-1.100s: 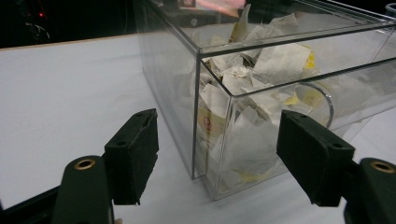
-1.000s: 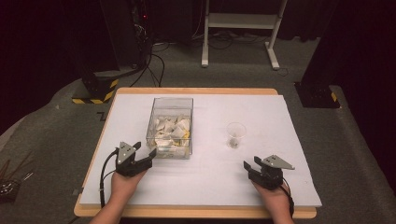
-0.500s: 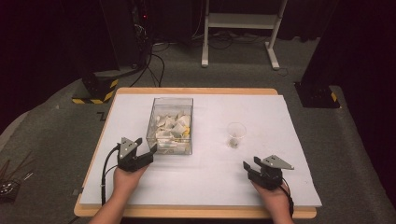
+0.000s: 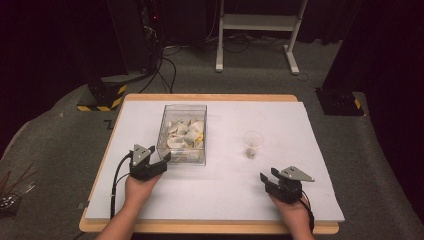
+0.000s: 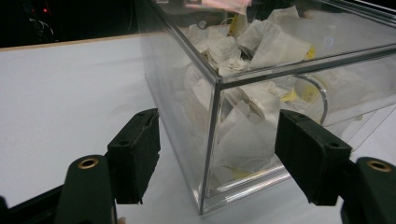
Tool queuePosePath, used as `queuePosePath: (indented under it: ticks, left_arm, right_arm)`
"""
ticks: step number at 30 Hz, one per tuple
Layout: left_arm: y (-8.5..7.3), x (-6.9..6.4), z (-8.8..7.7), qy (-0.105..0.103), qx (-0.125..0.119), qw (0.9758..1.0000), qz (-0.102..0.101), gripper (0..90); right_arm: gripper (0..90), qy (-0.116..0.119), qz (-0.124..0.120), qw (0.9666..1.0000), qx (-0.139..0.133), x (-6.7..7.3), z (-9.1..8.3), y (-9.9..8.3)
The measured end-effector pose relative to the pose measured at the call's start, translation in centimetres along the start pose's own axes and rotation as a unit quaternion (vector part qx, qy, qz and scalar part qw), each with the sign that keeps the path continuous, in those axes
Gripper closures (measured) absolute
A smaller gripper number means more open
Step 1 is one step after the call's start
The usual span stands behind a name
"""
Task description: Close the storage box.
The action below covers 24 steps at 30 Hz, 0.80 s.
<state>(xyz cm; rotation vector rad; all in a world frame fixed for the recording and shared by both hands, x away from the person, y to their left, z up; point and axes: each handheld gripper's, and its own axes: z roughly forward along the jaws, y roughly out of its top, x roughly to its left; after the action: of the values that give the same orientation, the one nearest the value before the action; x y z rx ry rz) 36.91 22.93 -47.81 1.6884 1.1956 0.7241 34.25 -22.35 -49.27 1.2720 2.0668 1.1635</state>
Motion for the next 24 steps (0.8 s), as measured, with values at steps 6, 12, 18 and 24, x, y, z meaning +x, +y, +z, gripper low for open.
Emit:
queuePosePath:
  ticks: [6,12,18,24]
  left_arm:
    - [0.03,0.01,0.29,0.003,-0.001,1.0000,-0.006,32.1]
    - [0.07,0.05,0.55,0.004,0.000,0.9999,-0.010,32.4]
    - [0.16,0.09,0.78,0.008,0.000,0.9999,-0.013,32.6]
    - [0.11,0.37,1.02,0.018,0.006,0.9996,-0.019,33.0]
  right_arm:
    - [49.4,0.001,-0.001,1.0000,0.000,-0.02,0.01,0.00]
    - [49.7,0.001,0.001,1.0000,0.000,-0.04,-0.01,-0.01]
    - [50.0,0.001,-0.001,1.0000,0.000,-0.04,0.01,-0.01]
    - [50.2,0.001,0.000,1.0000,0.001,0.05,0.04,-0.02]
